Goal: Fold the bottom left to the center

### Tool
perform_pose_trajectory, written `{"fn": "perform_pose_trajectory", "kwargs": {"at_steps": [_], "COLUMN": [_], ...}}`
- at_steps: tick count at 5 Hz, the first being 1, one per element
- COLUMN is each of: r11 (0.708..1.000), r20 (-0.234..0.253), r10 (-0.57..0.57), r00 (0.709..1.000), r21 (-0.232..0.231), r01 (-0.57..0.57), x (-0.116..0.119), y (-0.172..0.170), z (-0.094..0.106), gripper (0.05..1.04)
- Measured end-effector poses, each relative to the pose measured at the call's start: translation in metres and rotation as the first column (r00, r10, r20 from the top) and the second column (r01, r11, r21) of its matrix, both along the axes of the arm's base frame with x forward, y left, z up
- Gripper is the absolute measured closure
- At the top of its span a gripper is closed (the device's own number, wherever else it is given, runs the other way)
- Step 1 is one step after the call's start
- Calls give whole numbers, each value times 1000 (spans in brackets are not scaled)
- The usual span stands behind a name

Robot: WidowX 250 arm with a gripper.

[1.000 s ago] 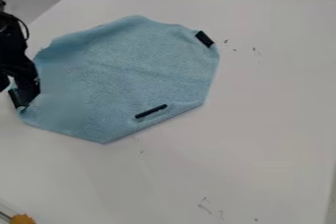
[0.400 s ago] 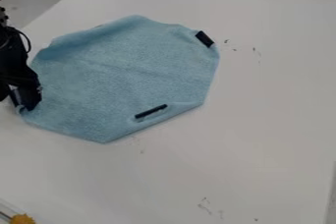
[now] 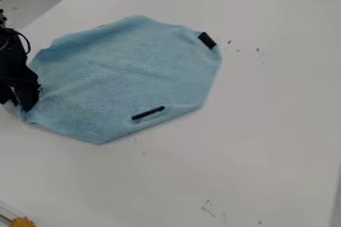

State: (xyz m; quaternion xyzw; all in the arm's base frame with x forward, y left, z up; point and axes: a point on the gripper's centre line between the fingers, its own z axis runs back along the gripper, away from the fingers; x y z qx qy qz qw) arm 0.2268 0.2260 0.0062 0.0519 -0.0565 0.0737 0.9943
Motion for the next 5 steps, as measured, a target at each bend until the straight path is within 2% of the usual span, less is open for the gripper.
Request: {"fn": "perform_pose_trajectory", "kwargs": {"at_steps": [1, 2, 3, 4, 5], "r11": [1000, 996, 991, 989, 992], "r20": [-9, -21, -32, -64, -91], "r10": [14, 75, 95, 79, 6], "r00": [1000, 997, 995, 995, 996], "r21": [5, 42, 98, 128, 130], "r01": [-14, -74, -92, -71, 6], "x": [-9, -41, -60, -68, -47], "y": [-1, 5, 7, 7, -6], "z": [1, 18, 43, 54, 63], "gripper": [550, 767, 902, 983, 1007]}}
